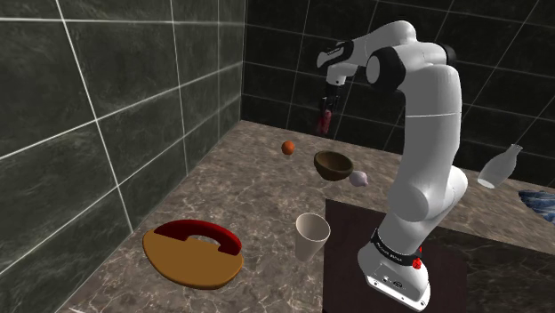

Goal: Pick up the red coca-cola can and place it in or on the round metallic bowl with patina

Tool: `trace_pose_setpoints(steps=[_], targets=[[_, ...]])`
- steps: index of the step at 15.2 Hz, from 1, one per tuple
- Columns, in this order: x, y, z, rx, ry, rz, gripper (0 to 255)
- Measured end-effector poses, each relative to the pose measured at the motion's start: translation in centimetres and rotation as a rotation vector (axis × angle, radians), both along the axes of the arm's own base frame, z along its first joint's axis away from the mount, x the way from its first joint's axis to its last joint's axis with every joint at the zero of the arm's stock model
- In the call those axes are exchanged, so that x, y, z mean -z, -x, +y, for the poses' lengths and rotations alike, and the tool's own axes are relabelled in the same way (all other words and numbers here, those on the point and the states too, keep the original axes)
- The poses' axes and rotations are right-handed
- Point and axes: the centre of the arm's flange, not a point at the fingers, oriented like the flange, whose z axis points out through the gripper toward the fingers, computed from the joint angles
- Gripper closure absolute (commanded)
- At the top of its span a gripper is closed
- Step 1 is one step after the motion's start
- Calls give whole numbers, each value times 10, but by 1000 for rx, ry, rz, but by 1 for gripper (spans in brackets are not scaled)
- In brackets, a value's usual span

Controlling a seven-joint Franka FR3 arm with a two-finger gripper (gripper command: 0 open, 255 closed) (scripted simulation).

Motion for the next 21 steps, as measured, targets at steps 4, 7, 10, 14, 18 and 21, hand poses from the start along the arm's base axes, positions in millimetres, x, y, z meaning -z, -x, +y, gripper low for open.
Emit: trace_pose_setpoints(steps=[4,7,10,14,18,21], targets=[[-19,0,1,0,0,0,255],[-29,22,17,1,0,1,255],[-34,51,41,1,0,0,255],[-43,88,74,1,-1,0,255],[-53,128,108,1,-2,0,255],[-60,162,132,0,-2,0,255]])
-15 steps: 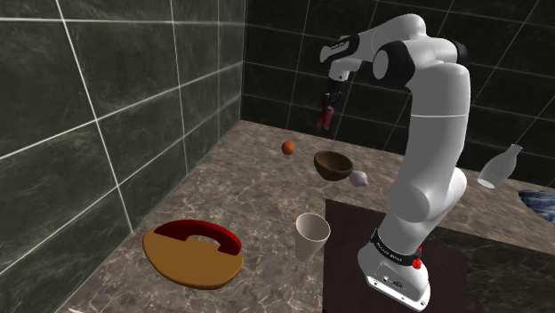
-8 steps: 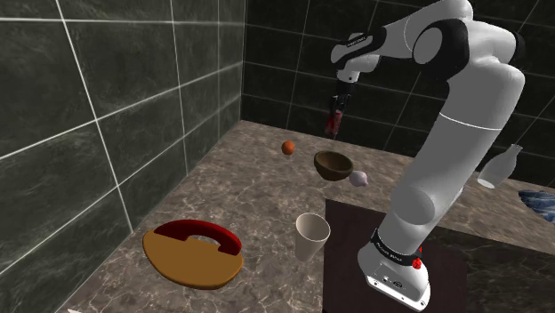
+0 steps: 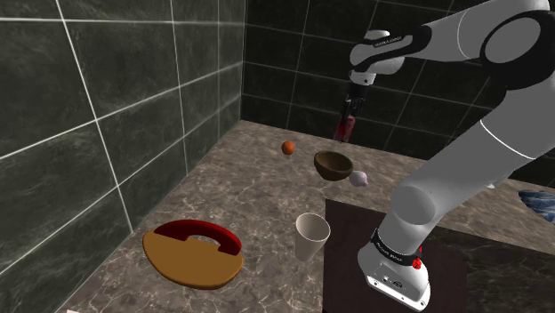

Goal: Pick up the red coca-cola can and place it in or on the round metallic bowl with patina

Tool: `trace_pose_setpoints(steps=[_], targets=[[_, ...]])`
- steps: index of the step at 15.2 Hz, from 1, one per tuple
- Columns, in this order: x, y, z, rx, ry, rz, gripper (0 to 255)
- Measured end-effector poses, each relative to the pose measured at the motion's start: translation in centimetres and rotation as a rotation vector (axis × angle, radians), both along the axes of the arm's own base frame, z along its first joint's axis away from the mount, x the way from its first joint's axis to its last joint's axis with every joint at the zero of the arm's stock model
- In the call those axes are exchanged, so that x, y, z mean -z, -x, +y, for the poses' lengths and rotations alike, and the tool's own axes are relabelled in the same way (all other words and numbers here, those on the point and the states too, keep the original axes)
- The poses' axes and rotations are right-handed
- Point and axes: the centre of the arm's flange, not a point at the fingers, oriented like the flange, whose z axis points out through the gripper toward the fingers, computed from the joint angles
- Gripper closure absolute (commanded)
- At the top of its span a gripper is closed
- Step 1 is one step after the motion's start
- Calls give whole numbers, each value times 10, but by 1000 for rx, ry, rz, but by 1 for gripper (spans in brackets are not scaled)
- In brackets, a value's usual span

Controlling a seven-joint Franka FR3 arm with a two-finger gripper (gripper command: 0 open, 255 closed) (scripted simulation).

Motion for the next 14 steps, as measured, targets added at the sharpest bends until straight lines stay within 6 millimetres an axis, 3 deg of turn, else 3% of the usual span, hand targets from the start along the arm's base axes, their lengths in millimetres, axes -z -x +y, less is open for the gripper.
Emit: trace_pose_setpoints(steps=[3,14], targets=[[10,7,10,0,2,0,255],[68,8,12,0,2,1,255]])
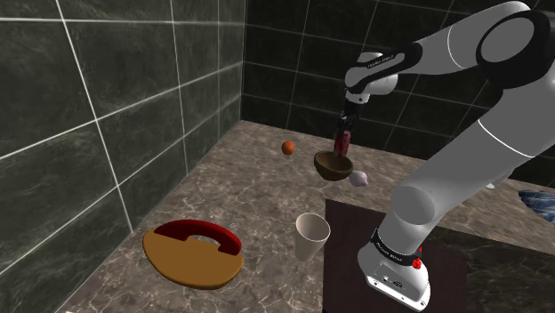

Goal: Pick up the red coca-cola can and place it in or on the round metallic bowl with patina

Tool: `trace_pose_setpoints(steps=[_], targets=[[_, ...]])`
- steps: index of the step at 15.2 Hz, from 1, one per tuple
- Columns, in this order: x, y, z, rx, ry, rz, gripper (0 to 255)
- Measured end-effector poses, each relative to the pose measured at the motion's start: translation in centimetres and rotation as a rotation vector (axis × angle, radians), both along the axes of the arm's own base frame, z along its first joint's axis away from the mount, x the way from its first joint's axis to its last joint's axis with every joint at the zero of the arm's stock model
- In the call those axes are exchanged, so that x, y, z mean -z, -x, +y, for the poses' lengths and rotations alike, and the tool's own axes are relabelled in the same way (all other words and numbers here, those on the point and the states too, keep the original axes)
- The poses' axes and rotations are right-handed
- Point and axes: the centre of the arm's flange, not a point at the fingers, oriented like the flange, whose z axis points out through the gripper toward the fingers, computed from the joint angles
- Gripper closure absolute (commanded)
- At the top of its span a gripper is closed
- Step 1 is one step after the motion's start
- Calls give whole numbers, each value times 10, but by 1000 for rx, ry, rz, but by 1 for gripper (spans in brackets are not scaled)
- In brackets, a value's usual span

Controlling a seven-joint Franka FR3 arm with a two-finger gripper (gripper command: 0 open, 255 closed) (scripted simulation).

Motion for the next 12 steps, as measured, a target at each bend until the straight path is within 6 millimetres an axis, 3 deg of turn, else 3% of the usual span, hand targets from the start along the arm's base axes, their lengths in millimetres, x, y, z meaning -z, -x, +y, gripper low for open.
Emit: trace_pose_setpoints(steps=[6,12], targets=[[33,-1,1,0,0,0,255],[40,0,0,0,0,-1,255]])
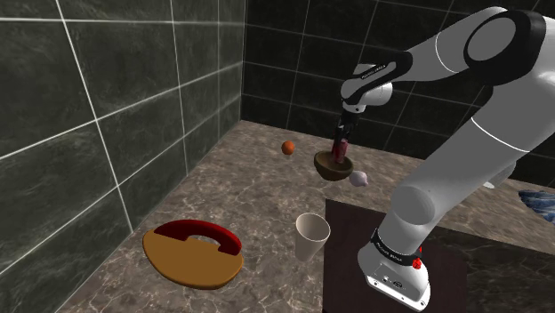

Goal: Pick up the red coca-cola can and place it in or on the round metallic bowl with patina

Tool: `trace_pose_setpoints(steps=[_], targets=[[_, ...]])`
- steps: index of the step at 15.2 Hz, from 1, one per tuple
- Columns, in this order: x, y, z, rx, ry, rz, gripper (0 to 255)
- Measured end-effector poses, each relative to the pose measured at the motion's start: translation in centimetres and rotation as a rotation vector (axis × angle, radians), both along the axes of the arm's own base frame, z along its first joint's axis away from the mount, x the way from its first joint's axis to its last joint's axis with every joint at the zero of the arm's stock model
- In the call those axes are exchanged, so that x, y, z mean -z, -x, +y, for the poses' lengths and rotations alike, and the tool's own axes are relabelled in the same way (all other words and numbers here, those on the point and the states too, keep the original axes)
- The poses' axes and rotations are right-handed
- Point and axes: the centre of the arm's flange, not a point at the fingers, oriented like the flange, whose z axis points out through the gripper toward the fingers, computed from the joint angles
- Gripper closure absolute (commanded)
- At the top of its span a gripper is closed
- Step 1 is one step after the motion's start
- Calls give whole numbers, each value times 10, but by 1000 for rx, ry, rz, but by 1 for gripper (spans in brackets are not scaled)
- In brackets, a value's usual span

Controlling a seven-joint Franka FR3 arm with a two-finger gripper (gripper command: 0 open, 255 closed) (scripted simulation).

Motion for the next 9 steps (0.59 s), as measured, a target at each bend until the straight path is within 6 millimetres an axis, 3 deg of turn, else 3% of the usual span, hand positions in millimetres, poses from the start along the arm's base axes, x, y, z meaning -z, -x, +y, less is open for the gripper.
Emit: trace_pose_setpoints(steps=[1,2,8,9], targets=[[0,0,0,0,0,0,255],[0,0,0,0,0,0,0],[0,0,0,0,0,0,0],[-7,-1,-1,0,1,-1,0]])
